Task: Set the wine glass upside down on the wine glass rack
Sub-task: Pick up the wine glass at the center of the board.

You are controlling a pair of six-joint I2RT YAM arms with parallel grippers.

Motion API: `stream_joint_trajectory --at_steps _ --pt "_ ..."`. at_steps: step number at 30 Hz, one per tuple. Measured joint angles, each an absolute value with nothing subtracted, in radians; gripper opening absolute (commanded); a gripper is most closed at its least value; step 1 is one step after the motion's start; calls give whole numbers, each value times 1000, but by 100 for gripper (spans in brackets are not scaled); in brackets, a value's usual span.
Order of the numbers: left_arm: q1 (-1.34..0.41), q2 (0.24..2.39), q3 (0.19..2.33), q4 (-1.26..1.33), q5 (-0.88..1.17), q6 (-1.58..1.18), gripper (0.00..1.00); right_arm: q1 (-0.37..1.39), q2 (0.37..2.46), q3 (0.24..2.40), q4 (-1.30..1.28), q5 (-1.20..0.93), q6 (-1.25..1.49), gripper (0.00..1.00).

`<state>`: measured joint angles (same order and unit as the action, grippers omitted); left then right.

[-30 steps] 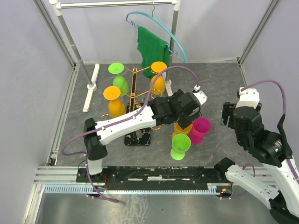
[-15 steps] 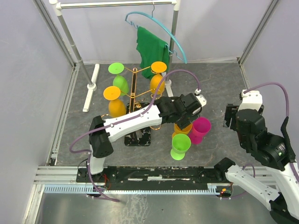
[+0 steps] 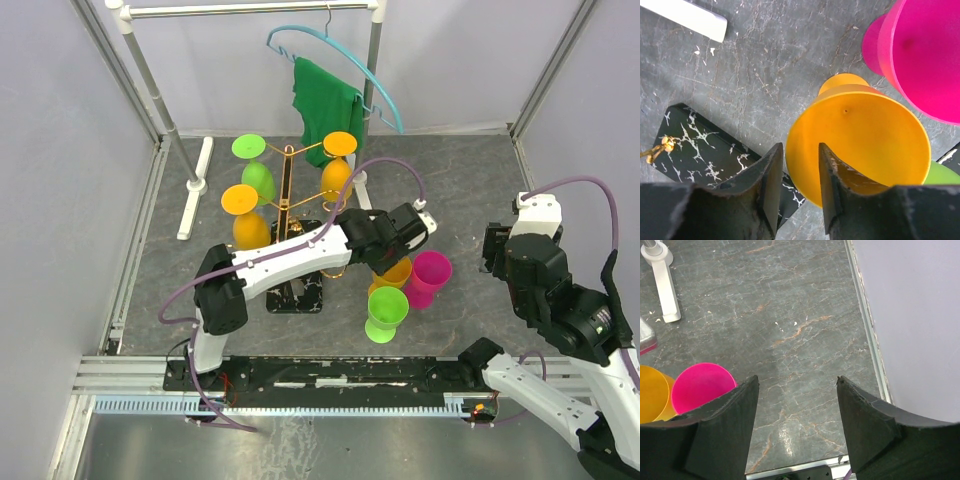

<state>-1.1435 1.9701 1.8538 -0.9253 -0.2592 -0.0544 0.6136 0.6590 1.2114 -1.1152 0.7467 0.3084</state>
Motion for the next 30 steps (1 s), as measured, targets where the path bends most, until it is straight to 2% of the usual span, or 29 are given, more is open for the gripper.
stream_joint_trajectory --at_steps 4,7,18,24,30 --pt "-1140 1970 1853 -913 -245 -54 11 614 659 1211 -1115 747 307 63" --pt "-1139 1970 1853 -902 -228 -55 4 614 659 1211 -1114 747 307 62" --pt "-1129 1934 1934 -913 -302 -55 3 614 662 1166 -1008 634 315 68" --pt "-1128 1816 1998 -921 -377 -53 3 614 692 1114 -899 515 363 77" --pt "-1128 1678 2031 -889 -386 -27 3 614 706 1114 -886 533 382 80"
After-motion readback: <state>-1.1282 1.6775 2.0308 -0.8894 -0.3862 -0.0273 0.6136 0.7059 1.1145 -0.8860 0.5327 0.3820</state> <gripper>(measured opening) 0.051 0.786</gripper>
